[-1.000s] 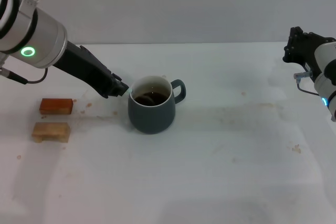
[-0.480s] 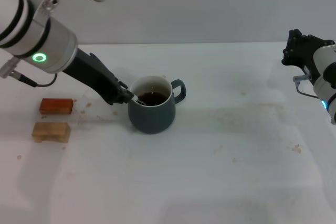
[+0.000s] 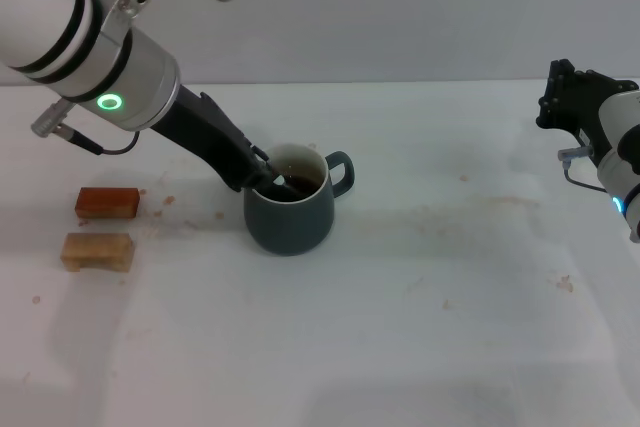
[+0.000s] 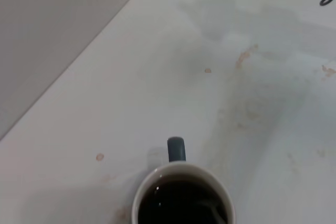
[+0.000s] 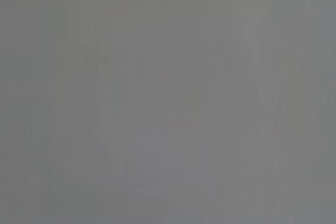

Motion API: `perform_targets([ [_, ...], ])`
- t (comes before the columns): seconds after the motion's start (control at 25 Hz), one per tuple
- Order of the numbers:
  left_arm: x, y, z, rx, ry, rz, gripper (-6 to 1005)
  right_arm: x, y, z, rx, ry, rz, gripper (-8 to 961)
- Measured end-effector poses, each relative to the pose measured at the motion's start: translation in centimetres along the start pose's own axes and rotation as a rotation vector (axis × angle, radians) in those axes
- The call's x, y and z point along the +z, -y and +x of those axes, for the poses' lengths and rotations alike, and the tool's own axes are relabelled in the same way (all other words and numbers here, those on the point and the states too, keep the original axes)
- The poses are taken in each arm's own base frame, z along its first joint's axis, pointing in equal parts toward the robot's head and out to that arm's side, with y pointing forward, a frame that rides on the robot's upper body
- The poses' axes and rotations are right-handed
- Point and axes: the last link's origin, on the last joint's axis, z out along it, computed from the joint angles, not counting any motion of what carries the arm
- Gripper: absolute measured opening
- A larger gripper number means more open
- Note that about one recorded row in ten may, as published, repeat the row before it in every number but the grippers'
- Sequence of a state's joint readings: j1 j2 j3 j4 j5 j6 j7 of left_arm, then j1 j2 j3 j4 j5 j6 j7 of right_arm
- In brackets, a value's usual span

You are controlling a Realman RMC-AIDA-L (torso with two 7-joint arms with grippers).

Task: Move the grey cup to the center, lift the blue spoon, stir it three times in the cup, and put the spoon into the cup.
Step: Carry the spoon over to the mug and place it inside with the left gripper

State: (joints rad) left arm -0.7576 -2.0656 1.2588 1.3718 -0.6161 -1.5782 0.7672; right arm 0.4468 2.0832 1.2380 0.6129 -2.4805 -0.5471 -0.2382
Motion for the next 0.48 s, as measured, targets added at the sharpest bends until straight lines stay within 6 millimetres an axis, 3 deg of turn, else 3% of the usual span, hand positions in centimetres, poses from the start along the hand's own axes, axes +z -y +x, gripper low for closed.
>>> perform_targets([
  [0.48, 1.7, 0.1, 0.9, 0.017, -0.025, -0.004, 180, -0.3, 0.2, 0.1, 0.004, 0.003, 0.006, 29],
])
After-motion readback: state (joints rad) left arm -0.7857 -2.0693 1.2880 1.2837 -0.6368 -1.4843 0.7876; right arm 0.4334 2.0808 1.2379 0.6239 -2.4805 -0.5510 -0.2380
